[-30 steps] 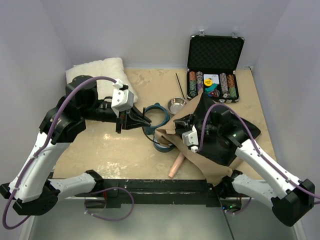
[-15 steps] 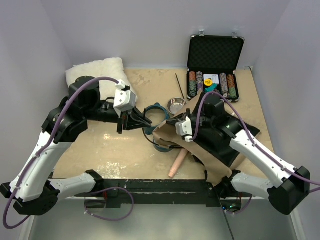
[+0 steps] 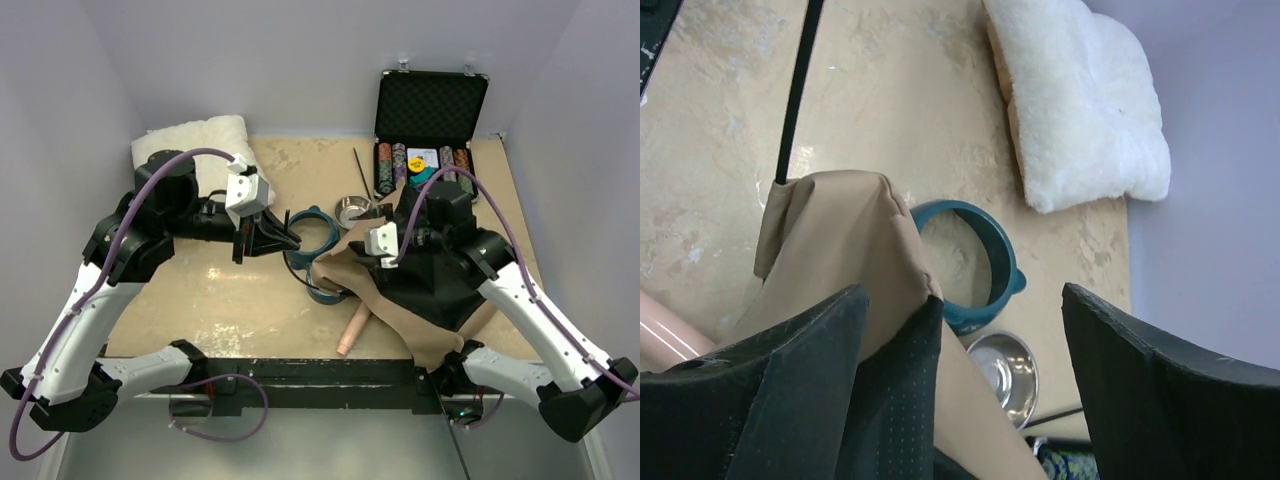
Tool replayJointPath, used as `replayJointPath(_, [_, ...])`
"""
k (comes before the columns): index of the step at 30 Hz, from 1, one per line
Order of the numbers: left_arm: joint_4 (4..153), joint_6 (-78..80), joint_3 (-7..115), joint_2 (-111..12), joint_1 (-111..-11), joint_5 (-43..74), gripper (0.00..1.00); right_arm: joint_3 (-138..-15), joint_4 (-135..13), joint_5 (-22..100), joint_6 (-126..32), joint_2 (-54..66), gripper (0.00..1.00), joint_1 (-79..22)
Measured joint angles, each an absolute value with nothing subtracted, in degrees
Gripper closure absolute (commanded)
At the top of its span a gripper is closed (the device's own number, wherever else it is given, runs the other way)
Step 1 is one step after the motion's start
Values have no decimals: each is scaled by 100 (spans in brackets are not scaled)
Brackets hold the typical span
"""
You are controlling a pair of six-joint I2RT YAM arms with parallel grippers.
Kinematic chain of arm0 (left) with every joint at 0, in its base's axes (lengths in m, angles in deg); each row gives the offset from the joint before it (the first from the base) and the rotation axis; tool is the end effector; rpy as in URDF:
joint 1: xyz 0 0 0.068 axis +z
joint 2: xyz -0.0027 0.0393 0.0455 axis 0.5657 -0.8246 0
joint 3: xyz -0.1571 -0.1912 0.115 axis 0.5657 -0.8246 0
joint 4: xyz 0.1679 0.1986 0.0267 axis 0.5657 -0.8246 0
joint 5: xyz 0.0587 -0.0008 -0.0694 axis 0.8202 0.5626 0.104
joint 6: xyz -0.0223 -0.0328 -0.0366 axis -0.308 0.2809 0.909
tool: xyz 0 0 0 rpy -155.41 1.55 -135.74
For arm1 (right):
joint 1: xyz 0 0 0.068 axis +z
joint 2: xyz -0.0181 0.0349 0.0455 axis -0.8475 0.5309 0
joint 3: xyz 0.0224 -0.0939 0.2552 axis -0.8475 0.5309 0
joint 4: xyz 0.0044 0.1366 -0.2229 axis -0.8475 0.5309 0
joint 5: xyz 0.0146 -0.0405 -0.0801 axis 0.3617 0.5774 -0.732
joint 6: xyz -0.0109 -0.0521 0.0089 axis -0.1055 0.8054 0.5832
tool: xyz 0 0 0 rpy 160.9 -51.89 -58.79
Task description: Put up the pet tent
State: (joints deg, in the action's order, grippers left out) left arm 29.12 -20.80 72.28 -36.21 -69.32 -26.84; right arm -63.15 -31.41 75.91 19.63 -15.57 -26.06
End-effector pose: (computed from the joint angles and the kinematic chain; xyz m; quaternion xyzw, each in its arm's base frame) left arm 0.1274 -0.1223 0.4847 0.5113 0.5836 -0.4535 0.4385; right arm 0.1706 0.1356 0.3684 -0.7039 0.4066 0.1988 0.5475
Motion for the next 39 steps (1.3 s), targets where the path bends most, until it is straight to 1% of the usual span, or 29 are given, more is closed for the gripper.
replayJointPath(5, [2930, -2078, 7178, -3610, -6932, -2686, 100, -6356, -3004, 7787, 1456, -1518, 20, -3087])
replayJointPath(9, [2969, -2043, 7102, -3584, -6932, -2688, 100, -6280, -2980, 8058, 1161, -1127, 25, -3196])
replayJointPath(11, [2998, -2026, 7102, -3584, -6932, -2693, 100, -6243, -2984, 8189, 1054, -838, 29, -3196])
replayJointPath(13, [3011, -2013, 7102, -3579, -6932, -2715, 100, -6205, -2986, 8314, 934, -565, 38, -3196])
replayJointPath(15, [3013, -2002, 7099, -3579, -6932, -2743, 100, -6203, -3004, 8386, 816, -342, 43, -3196])
replayJointPath(19, [3046, -1945, 7053, -3577, -6932, -2833, 100, -6144, -3168, 8535, 534, -191, 58, -3194])
replayJointPath(22, [3054, -1919, 6988, -3579, -6932, -2859, 100, -6140, -3356, 8686, 252, -189, 77, -3159])
replayJointPath(24, [3081, -1877, 6940, -3577, -6932, -2885, 100, -6140, -3447, 8775, 99, -189, 96, -3124])
replayJointPath(25, [3100, -1840, 6914, -3573, -6928, -2898, 100, -6140, -3471, 8808, 27, -189, 100, -3109])
replayJointPath(31, [3273, -1473, 6586, -3603, -6707, -3136, 100, -6142, -3670, 9107, -653, -126, 100, -3067])
replayJointPath(39, [3253, -1130, 6131, -4287, -6615, -3624, 100, -6142, -4374, 9396, -2080, -124, 100, -3004])
